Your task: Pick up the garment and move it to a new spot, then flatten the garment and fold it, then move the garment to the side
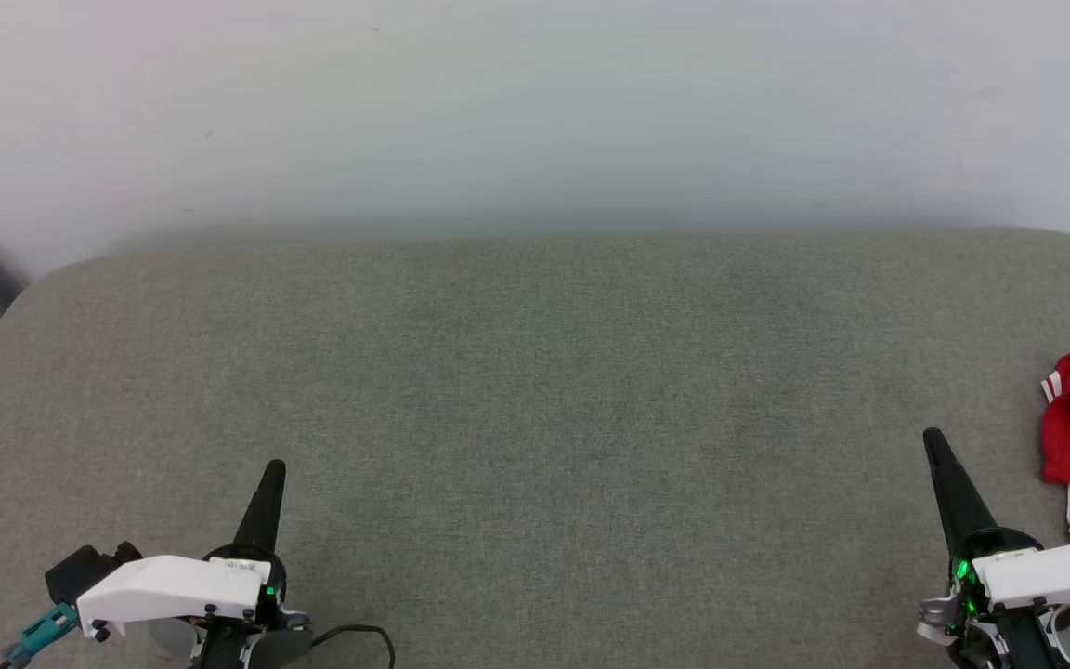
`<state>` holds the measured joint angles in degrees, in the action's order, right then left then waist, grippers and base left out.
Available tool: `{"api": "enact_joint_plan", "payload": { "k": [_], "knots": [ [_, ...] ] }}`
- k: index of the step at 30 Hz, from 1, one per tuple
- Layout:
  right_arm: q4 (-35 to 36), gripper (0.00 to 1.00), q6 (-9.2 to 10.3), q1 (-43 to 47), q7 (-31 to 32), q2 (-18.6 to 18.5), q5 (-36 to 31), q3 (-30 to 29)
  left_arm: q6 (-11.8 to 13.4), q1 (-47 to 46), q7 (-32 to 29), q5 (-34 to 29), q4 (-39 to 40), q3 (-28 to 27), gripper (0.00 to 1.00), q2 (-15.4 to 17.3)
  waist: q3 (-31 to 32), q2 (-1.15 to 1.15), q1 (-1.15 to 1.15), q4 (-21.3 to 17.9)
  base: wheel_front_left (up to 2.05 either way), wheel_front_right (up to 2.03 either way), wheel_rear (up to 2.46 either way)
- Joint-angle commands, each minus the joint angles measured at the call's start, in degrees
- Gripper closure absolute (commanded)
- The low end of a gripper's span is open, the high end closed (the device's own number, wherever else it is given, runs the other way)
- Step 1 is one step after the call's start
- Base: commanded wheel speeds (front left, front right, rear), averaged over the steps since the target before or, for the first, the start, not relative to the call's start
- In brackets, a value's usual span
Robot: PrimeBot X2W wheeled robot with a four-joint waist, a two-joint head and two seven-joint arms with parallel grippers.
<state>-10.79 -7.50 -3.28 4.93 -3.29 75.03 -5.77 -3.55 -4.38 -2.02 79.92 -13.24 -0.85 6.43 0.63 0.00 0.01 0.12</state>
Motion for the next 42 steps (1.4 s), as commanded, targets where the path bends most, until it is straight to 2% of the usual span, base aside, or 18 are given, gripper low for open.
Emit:
{"api": "enact_joint_plan", "payload": {
  "k": [1,30,42],
  "knots": [
    [0.1,1.00,0.01,-1.0,0.2,0.2,1.1,-0.1,-0.5,-1.2,-0.3,0.8,0.1,-0.6,1.00,-0.2,0.0,0.00,0.00,0.0,0.00,0.00,0.00],
    [-2.7,1.00,0.02,-2.9,1.5,0.5,14.4,-0.7,-3.5,-1.9,-3.7,10.6,-0.7,-4.7,1.00,-2.8,-0.6,0.00,-0.01,-0.1,0.00,0.00,0.00],
    [-3.4,1.00,0.02,-3.3,1.7,0.5,17.4,-0.8,-4.2,-2.1,-4.4,12.8,-0.9,-5.7,1.00,-3.5,-0.8,0.00,-0.01,-0.1,0.00,0.00,0.00]
  ]
}}
